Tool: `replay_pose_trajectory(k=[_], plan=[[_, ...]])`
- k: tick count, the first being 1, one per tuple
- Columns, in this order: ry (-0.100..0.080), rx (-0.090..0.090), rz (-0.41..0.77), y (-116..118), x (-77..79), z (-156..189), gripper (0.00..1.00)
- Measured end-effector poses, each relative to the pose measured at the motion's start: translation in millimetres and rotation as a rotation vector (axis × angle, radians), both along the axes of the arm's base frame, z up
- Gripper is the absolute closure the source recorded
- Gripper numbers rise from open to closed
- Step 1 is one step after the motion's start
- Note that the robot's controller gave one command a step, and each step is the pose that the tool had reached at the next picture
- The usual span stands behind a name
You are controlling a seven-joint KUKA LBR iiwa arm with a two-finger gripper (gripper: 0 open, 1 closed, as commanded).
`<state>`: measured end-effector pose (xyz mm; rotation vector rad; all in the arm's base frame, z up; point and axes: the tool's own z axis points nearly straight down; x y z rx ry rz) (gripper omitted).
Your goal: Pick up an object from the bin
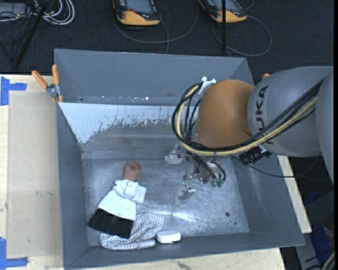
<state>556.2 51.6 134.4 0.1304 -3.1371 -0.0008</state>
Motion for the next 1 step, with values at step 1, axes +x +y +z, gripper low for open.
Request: replay_pose_trajectory(k=[1], plan=[[0.001,0.0,0.054,71.7,-58.2,-50.4,1.0]])
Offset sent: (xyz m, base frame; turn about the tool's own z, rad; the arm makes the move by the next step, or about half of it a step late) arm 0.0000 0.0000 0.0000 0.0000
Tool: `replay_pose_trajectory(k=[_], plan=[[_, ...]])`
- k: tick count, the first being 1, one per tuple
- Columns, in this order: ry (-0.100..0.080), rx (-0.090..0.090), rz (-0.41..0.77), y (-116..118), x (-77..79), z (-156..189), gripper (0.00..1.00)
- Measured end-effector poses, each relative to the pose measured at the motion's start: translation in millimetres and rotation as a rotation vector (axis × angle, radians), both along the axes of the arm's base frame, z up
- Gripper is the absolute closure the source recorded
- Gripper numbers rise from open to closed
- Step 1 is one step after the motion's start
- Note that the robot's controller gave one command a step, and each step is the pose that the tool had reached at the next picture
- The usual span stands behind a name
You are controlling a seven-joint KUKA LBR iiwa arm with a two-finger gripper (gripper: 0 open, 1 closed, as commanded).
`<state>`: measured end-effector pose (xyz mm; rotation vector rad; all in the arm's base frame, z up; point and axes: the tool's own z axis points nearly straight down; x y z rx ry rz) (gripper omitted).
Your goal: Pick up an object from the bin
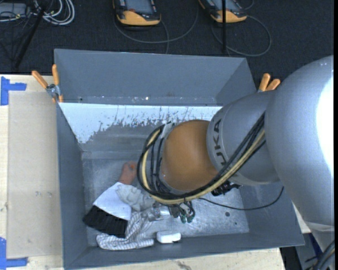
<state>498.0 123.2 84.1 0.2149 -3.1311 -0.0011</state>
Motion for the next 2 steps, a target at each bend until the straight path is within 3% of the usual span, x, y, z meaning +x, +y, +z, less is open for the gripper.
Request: replay_pose_trajectory(k=[1,2], plan=[[0.0,0.0,0.0,0.0,0.0,0.0,1.0],[-0.003,-0.001,0.016,4.5,-1.4,136.2,1.0]])
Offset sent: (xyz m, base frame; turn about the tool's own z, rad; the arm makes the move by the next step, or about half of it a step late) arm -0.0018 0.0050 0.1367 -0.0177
